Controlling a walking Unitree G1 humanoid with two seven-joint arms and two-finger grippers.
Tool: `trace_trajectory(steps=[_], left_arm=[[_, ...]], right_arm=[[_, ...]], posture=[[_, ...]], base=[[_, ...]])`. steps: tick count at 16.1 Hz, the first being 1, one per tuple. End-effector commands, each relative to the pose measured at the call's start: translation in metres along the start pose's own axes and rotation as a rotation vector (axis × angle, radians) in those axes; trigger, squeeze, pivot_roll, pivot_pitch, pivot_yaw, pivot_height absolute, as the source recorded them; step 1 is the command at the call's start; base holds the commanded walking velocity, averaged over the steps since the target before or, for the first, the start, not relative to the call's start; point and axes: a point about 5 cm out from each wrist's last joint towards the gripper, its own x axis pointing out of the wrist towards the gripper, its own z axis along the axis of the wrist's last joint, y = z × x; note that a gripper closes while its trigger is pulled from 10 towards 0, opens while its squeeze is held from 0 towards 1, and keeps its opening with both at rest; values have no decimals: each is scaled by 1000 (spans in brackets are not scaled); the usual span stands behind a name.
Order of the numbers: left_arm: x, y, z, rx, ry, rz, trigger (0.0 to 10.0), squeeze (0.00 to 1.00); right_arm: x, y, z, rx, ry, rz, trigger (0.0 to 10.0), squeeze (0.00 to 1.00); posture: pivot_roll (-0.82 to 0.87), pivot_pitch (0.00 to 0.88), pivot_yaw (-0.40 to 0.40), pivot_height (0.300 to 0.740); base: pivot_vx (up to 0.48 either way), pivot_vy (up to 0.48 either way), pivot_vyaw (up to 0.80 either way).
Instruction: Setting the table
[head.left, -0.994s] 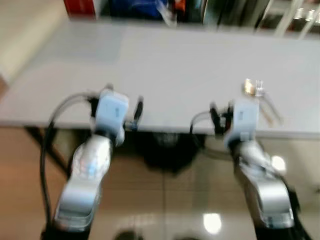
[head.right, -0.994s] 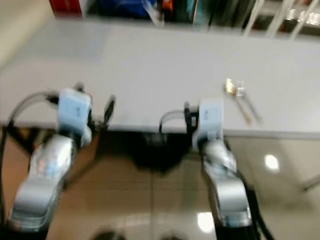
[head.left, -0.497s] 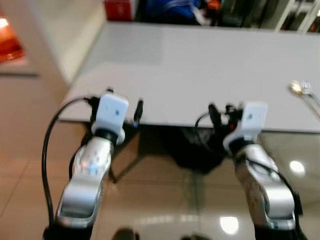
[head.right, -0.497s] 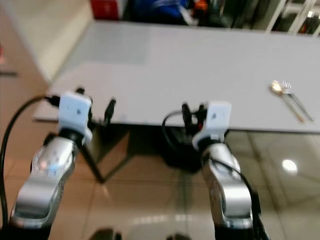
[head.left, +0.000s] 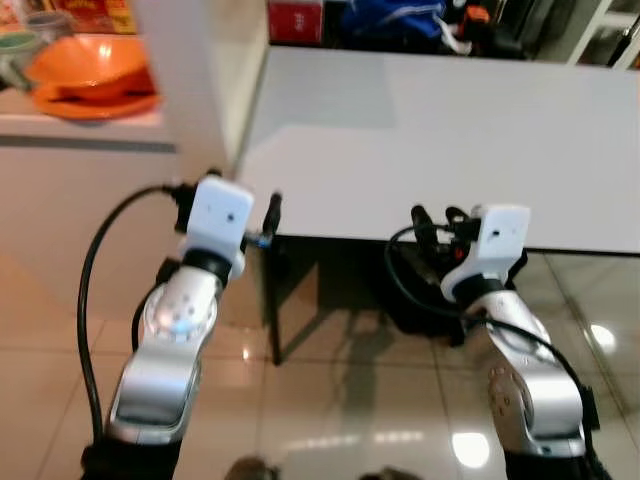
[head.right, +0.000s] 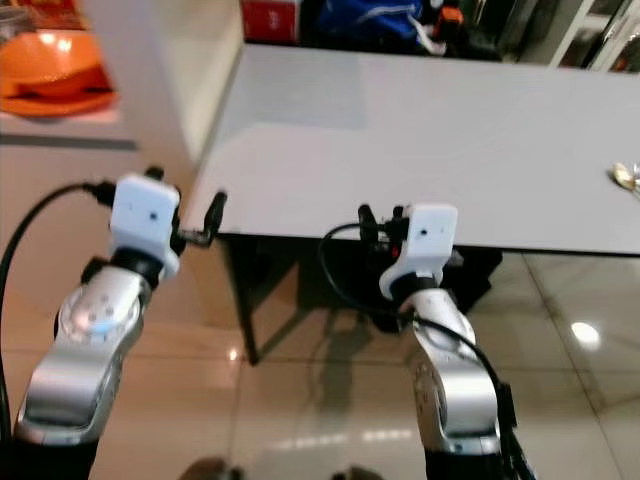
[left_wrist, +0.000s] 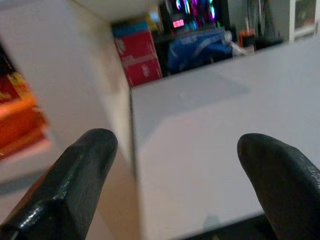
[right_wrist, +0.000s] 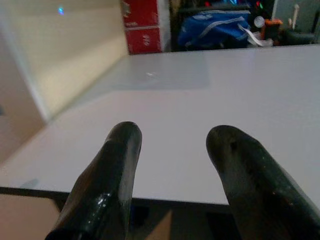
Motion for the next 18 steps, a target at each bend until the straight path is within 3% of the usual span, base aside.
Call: trace_trajectory(steps=[1, 9, 17, 18], left_arm=[[-1, 6, -3, 7, 15, 19, 10000, 0], [-1, 14, 1, 30, 0, 46, 10000, 0], [2, 13, 5, 26, -16, 38, 10000, 0], [2, 10, 5, -19, 2, 33, 10000, 0]], right_arm=[[3, 6, 3, 25, -15, 32, 10000, 0], [12, 10, 10, 40, -47, 24, 10000, 0], [14, 9, 10, 57, -43, 13, 10000, 0], [15, 8, 11, 62, -40, 10, 10000, 0]], posture=[[58, 37, -32, 740], [83, 31, -49, 740], [81, 26, -45, 740], [81, 26, -45, 740]], base=[[0, 480, -800], [0, 480, -100], [0, 480, 0], [0, 0, 0]])
